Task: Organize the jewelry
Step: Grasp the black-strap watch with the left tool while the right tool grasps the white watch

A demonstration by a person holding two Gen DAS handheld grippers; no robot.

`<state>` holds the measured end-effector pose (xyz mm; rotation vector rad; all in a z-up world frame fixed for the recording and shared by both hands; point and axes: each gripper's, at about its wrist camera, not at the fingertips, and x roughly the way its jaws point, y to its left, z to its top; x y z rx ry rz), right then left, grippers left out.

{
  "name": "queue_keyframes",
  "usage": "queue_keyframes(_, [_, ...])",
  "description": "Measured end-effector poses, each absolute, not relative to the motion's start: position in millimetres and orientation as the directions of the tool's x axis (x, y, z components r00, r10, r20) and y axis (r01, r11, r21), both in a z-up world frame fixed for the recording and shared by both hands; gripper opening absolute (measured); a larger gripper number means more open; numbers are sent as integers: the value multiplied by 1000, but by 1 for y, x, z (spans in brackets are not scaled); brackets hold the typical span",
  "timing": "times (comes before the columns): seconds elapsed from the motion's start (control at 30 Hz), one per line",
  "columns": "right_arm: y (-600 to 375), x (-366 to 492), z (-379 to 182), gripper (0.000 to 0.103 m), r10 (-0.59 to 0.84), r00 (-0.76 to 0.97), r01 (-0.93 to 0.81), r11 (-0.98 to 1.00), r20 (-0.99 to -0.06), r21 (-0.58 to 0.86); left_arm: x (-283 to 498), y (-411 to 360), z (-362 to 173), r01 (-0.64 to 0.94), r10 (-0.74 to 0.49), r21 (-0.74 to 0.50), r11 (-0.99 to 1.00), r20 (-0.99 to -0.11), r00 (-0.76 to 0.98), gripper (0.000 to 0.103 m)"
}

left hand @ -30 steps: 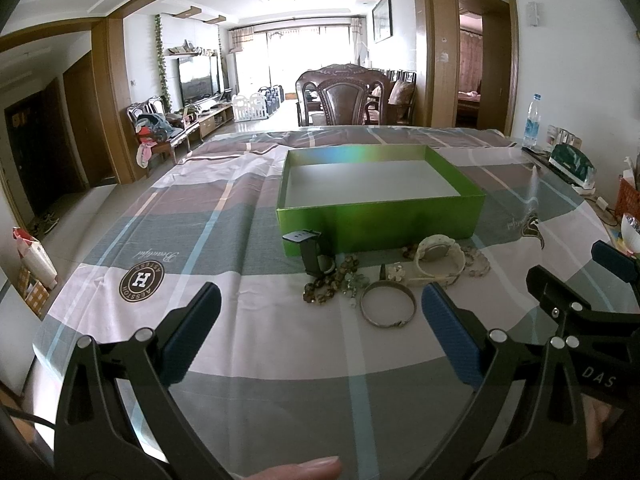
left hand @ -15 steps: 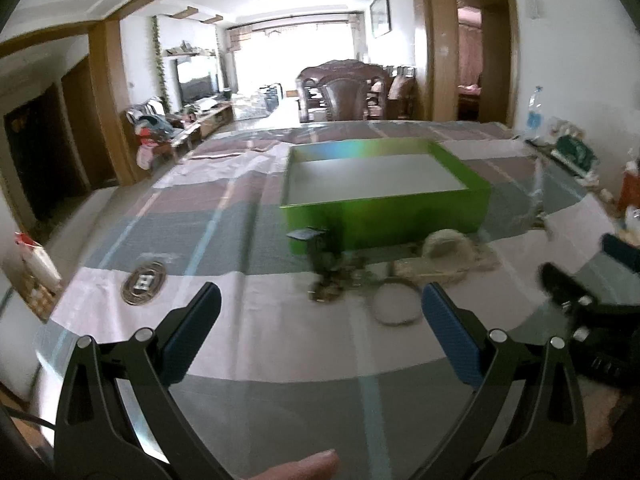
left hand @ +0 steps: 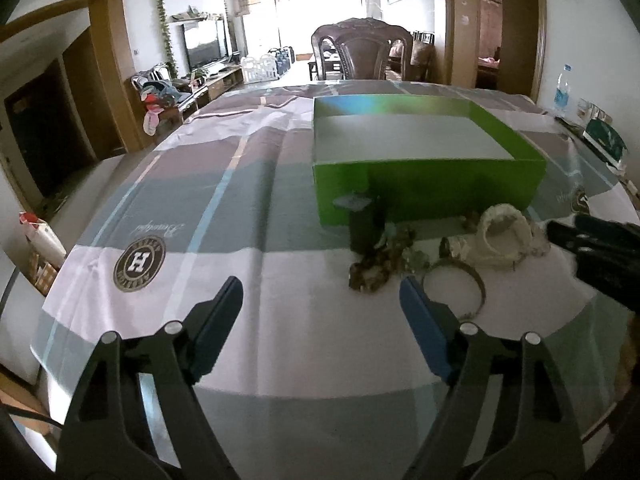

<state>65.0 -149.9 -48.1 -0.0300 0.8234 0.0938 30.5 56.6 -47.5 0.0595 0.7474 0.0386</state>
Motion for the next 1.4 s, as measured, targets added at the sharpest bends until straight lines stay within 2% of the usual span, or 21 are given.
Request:
queue_keyframes(0.13, [-139,89,-68,52,38,624,-85,996,-781,-19,59,62,-48,20,-2,17,1000,-695,719,84])
queue_keyframes(0.2, [-140,93,-74,28,40,608,-69,998,-793,-2,75,59,-51,53,-46,-13,999,-709,704,85])
queue_keyframes(0.3, [-144,92,-74,11,80,603,-78,996,-794,41,92,52,-57,73,-57,-10,997,-734,677,85])
queue_keyframes(0.33, [-145,90,-73,10,76,606,-78,996,-792,36,98,51,-59,71,-51,-5,997,-738,673,84])
queue_keyframes(0.4, [-146,87,-72,7,74,611,-81,996,-788,31,105,51,-61,64,-42,0,998,-744,667,63])
queue_keyframes(0.47, [-148,81,-70,7,76,608,-84,996,-790,31,110,54,-65,62,-59,-25,998,-771,634,22])
queue_keyframes(0.5, [-149,80,-70,7,73,609,-82,996,-790,29,108,59,-64,71,-95,-65,995,-777,622,16])
queue_keyframes(0.63, [-160,65,-68,7,60,609,-68,997,-791,23,95,66,-55,55,-81,-59,997,-758,647,16])
queue_keyframes(0.7, [-166,53,-66,7,55,609,-63,998,-791,21,79,71,-46,59,-80,-55,997,-743,664,13])
queue_keyframes(0.77, [-170,42,-64,7,50,616,-62,998,-786,15,66,76,-38,65,-96,-71,995,-735,671,6])
queue_keyframes(0.87, [-176,23,-60,7,57,624,-63,998,-779,22,40,88,-31,63,-110,-93,994,-722,683,6])
queue_keyframes(0.97, [-180,13,-63,8,39,617,-52,999,-786,8,35,93,-35,46,-86,-75,996,-738,669,8])
queue_keyframes(1.0, [-180,13,-64,8,25,618,-40,999,-786,0,35,97,-38,12,-40,-42,999,-744,667,9])
queue_keyframes(1.03, [-182,14,-63,9,7,623,-22,1000,-782,-9,38,94,-41,-12,-7,-21,1000,-744,668,14])
queue_keyframes(1.07, [-185,13,-62,10,-8,629,-3,1000,-778,-13,39,96,-42,-31,11,-13,999,-746,665,25])
queue_keyframes(1.1, [-188,12,-61,22,-13,632,8,1000,-775,-11,39,99,-43,-40,13,-19,999,-747,664,32])
queue_keyframes(1.13, [-190,11,-60,31,-15,636,17,1000,-771,-5,37,100,-41,-45,11,-26,999,-744,668,48])
queue_keyframes(1.17, [-193,9,-57,54,-11,649,24,1000,-761,6,35,100,-40,-47,16,-22,999,-736,677,59])
queue_keyframes(1.2, [-194,6,-55,65,-5,661,23,1000,-751,14,33,98,-38,-44,21,-13,999,-727,686,63])
queue_keyframes(1.27, [-194,1,-52,66,11,669,7,1000,-743,20,29,90,-36,-12,12,5,1000,-715,699,78])
queue_keyframes(1.4, [-185,-1,-55,74,35,668,-40,999,-743,11,37,77,-48,20,12,36,999,-734,679,81])
